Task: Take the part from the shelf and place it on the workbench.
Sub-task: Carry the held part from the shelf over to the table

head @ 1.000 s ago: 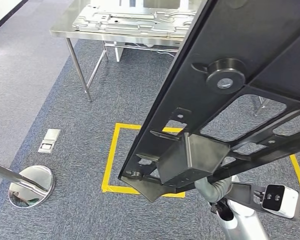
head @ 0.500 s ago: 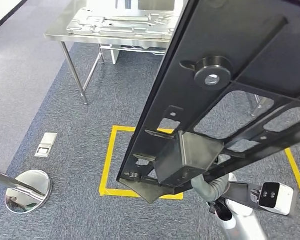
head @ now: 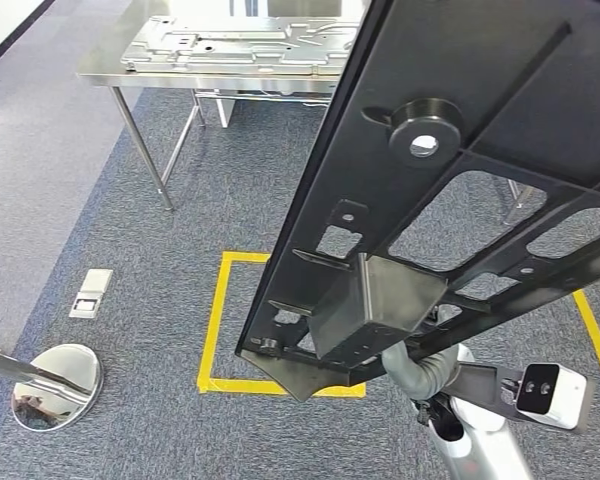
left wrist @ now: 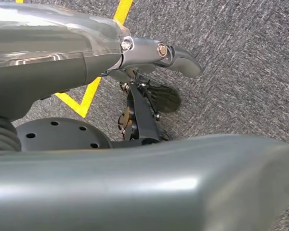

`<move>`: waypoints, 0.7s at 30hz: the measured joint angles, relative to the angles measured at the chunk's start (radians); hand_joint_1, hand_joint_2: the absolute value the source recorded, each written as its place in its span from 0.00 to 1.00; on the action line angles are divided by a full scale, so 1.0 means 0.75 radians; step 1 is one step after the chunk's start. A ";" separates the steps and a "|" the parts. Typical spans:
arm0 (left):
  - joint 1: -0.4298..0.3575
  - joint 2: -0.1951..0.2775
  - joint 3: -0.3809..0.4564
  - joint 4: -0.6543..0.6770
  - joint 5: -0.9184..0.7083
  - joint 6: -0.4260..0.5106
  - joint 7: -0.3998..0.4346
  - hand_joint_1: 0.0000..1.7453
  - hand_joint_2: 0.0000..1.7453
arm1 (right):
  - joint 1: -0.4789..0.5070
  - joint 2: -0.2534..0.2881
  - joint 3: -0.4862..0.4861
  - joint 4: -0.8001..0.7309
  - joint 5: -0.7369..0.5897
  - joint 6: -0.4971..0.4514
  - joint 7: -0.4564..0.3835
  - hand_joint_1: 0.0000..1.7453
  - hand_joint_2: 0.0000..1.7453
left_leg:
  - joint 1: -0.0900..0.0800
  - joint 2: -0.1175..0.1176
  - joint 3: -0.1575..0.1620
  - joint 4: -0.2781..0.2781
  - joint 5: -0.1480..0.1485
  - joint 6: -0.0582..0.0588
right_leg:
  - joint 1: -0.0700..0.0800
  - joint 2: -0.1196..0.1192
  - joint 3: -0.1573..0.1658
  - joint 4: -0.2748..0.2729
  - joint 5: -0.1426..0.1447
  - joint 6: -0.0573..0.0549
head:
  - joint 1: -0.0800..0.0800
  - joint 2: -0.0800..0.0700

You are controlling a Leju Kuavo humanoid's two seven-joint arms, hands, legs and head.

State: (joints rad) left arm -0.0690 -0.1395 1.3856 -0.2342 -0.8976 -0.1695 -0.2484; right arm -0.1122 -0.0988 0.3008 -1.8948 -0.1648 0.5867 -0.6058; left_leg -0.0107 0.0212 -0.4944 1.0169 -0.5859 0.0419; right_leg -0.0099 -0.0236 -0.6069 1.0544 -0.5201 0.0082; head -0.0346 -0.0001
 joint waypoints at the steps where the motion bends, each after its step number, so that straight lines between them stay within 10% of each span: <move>1: 0.000 0.000 0.000 0.000 0.000 0.000 0.000 0.00 1.00 | 0.000 0.000 0.001 0.000 0.000 0.000 0.000 1.00 1.00 | -0.002 0.000 0.000 0.000 0.001 0.002 | -0.003 -0.001 0.002 -0.004 0.003 0.003 | 0.000 0.000; 5: 0.000 -0.001 0.000 0.000 0.000 0.002 0.000 0.00 1.00 | -0.002 0.000 0.002 -0.004 -0.005 0.000 0.000 1.00 1.00 | 0.005 0.007 0.042 -0.080 0.046 0.023 | -0.007 0.012 0.001 0.007 -0.007 0.023 | 0.001 0.000; 9: 0.000 -0.002 0.000 0.000 0.000 0.001 0.000 0.00 1.00 | 0.005 -0.001 0.003 0.001 -0.010 0.004 0.002 1.00 1.00 | 0.023 0.017 0.060 -0.096 0.047 0.016 | -0.022 0.025 -0.133 0.260 -0.101 0.049 | 0.002 0.000; 13: 0.002 -0.002 0.000 0.000 -0.001 0.001 0.001 0.00 1.00 | 0.005 -0.002 0.004 0.007 -0.016 0.004 0.004 1.00 1.00 | 0.050 0.026 0.077 -0.060 -0.001 -0.035 | -0.039 -0.007 -0.070 0.098 0.033 0.097 | 0.004 0.000; 16: 0.003 0.002 0.000 -0.002 -0.004 0.000 0.001 0.00 1.00 | 0.004 -0.002 0.005 0.013 -0.018 0.005 0.007 1.00 1.00 | 0.042 0.036 0.069 -0.012 -0.042 -0.063 | -0.035 -0.040 -0.047 0.040 0.020 0.069 | 0.006 0.000; 21: -0.004 -0.001 0.000 -0.002 -0.005 -0.002 0.001 0.00 1.00 | 0.003 -0.002 0.003 0.011 -0.015 0.005 0.005 1.00 1.00 | 0.048 0.012 0.021 0.109 -0.125 -0.070 | -0.038 0.004 -0.049 0.043 0.003 0.021 | 0.002 0.000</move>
State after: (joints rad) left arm -0.0717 -0.1400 1.3859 -0.2358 -0.9010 -0.1707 -0.2481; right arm -0.1103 -0.0999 0.3029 -1.8867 -0.1759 0.5904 -0.6020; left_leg 0.0256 0.0302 -0.4787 1.0984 -0.6798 -0.0108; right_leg -0.0387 -0.0204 -0.6435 1.0870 -0.5176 0.0241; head -0.0331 0.0000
